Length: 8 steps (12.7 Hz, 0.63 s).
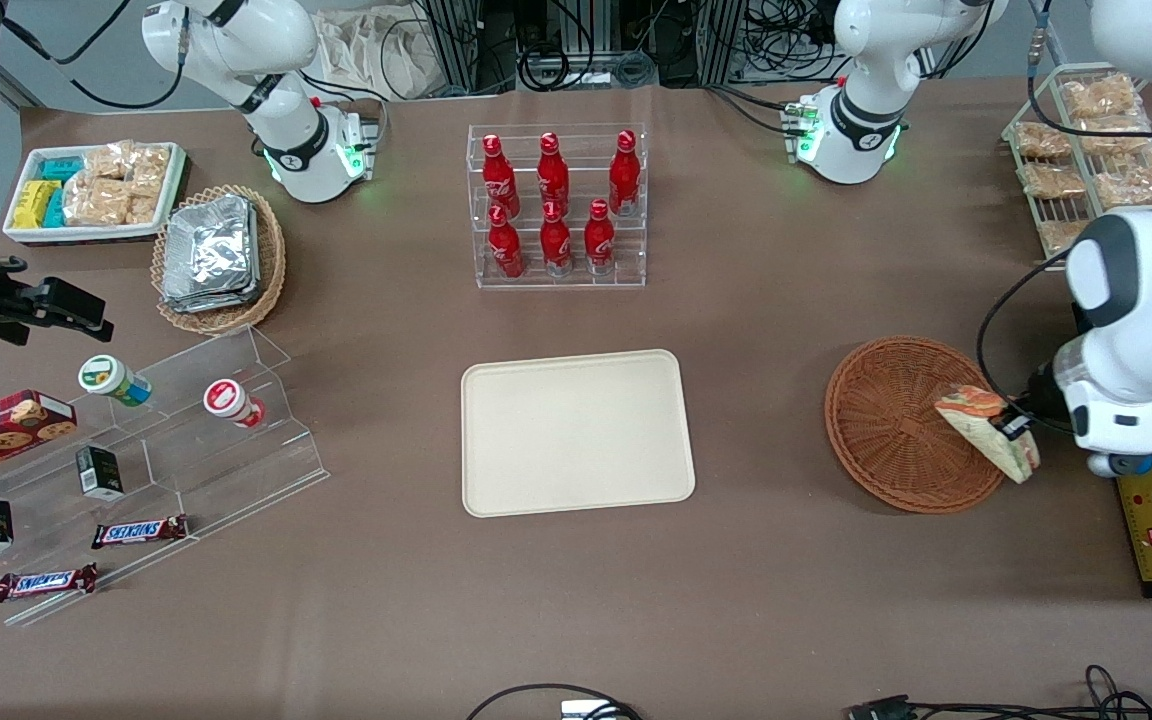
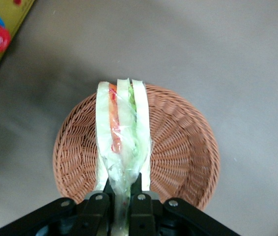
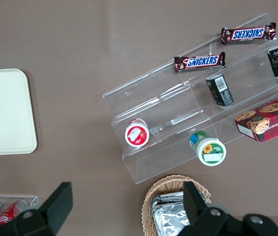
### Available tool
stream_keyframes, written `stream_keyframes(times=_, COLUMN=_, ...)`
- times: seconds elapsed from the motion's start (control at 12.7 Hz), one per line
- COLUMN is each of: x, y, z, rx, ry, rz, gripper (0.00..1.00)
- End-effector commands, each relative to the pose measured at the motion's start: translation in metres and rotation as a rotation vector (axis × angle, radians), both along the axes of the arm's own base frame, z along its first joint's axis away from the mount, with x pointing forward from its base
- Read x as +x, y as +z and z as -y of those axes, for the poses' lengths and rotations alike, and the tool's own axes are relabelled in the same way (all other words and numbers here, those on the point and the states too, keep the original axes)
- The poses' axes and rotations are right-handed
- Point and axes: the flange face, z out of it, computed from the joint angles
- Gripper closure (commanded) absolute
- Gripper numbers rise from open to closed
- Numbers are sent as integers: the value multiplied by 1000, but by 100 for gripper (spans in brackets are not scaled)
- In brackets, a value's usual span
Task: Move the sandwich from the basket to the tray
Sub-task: 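Lift the sandwich and carry it with the left gripper toward the tray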
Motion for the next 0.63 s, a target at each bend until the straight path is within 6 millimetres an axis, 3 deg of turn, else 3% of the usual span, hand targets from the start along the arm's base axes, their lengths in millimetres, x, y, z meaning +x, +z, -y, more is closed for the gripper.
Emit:
stream_keyframes(times=0.0, x=31, y=50, z=35, rx=-12, ry=-158, rz=15, gripper=69)
stream_keyframes(times=0.08, x=37, y=65, z=59, rx=-21, ry=-194, rz=26, gripper=80)
stream_keyframes(times=0.24, x=34, y=71, z=124, rx=-24, ry=-293, rz=9, gripper=98)
stream_keyframes(times=0.47, x=18, y=54, z=233, rx=-32, ry=-422, rz=-5, gripper=100)
stream_keyframes(times=0.55, x=20, y=46, z=257, rx=-41, ry=-383, rz=-8, gripper=100)
